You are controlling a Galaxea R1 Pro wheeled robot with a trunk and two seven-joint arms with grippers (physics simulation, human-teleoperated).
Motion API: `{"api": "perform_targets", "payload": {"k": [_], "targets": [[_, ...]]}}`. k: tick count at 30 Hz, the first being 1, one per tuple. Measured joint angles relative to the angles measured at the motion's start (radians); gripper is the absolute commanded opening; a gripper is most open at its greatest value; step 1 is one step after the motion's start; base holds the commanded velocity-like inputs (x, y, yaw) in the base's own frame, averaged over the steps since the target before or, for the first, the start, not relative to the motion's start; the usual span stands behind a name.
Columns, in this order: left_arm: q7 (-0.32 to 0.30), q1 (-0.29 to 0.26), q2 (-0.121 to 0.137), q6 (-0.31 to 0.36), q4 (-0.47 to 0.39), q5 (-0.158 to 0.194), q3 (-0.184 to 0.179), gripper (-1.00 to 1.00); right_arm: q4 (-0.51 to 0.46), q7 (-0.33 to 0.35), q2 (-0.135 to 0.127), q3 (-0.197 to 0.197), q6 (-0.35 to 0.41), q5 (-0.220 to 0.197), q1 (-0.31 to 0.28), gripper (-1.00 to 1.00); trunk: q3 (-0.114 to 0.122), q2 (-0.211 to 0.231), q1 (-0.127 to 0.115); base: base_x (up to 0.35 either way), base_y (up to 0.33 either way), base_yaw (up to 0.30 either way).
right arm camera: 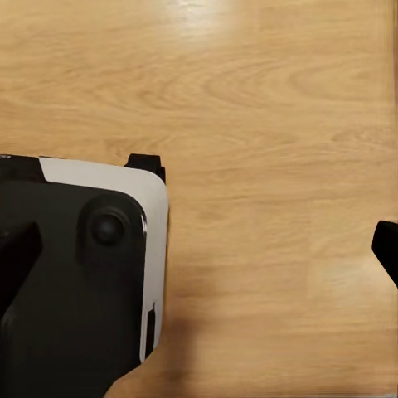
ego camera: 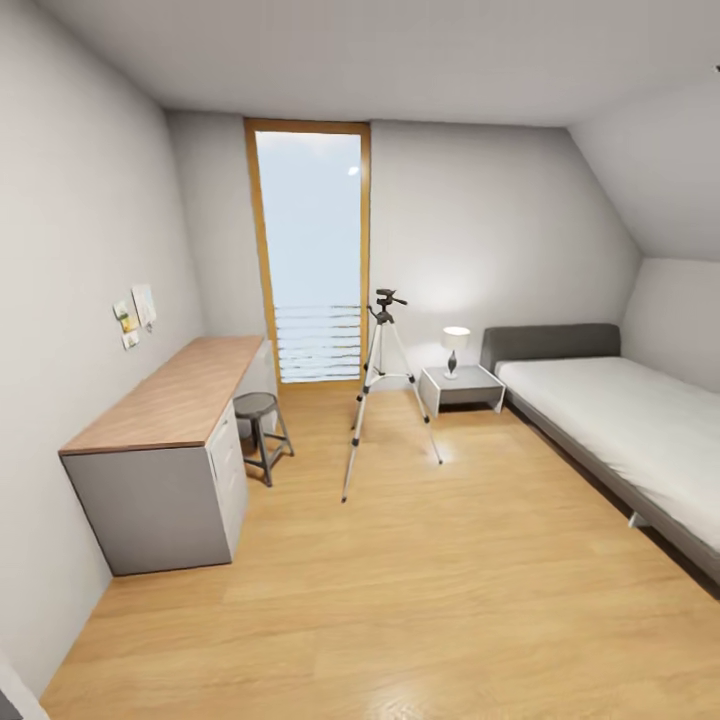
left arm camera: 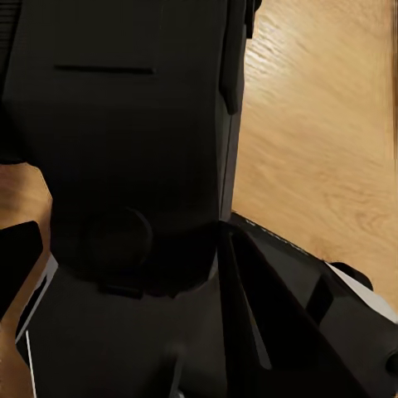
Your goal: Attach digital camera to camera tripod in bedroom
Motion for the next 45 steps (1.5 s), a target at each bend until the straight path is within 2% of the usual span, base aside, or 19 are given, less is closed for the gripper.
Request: {"api": "perform_targets", "payload": {"k": [32, 45], "targets": [[-0.001, 0.000, -0.003, -0.012, -0.003, 0.007, 0.002, -1.00, 0.000, -0.001, 0.000, -0.001, -0.004, -0.001, 0.000, 1.00, 0.000, 0.000, 0.000, 0.000, 0.000, -0.289], [-0.001, 0.000, -0.005, -0.011, -0.003, -0.002, 0.002, -1.00, 0.000, -0.001, 0.001, -0.001, -0.001, -0.001, 0.000, 1.00, 0.000, 0.000, 0.000, 0.000, 0.000, -0.290]]}}
